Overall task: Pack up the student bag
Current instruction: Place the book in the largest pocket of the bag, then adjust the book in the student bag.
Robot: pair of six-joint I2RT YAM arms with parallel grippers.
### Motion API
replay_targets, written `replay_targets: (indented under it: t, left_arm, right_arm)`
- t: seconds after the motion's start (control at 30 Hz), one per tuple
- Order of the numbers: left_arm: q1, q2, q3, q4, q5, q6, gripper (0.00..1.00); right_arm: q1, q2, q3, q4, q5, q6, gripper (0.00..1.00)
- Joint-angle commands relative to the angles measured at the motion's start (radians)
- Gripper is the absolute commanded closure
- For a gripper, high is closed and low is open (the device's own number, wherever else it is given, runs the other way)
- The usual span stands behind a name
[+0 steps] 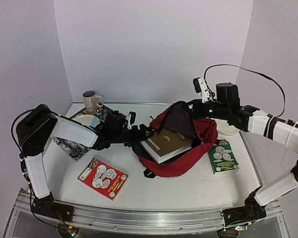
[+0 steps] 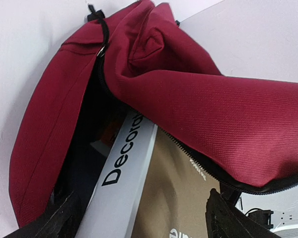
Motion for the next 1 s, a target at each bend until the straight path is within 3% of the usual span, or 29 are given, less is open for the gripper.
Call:
replay_targets:
  t: [0.0,0.2,0.4,0.73,0.97]
  left_arm:
    - [-0.030,0.022,0.056,-0.064,-0.026,0.055,0.09]
    - [-0.034,-0.070,0.044,-0.193,-0.199,0.171,0.01]
    - [-0.034,-0.145,0.025,-0.310,-0.319,0.213,0.01]
    - [-0.049,-0.200,-0.058,-0.345,-0.045,0.069,0.12]
    - [-0.074,-0.181,-0.054,-0.338,0.026,0.033,0.20]
  right_arm:
    - [0.007,0.025,0.024,0.041,-0.032,0.016,1.00]
    - [0.008,0.005,0.019,0.036,-0.004,0.012,1.00]
    - [0.008,0.016,0.019,0.035,-0.012,0.012,1.00]
    - [0.008,0.024,0.022,0.035,-0.021,0.015,1.00]
    - [0.015,0.030,0.031,0.036,-0.026,0.015,1.00]
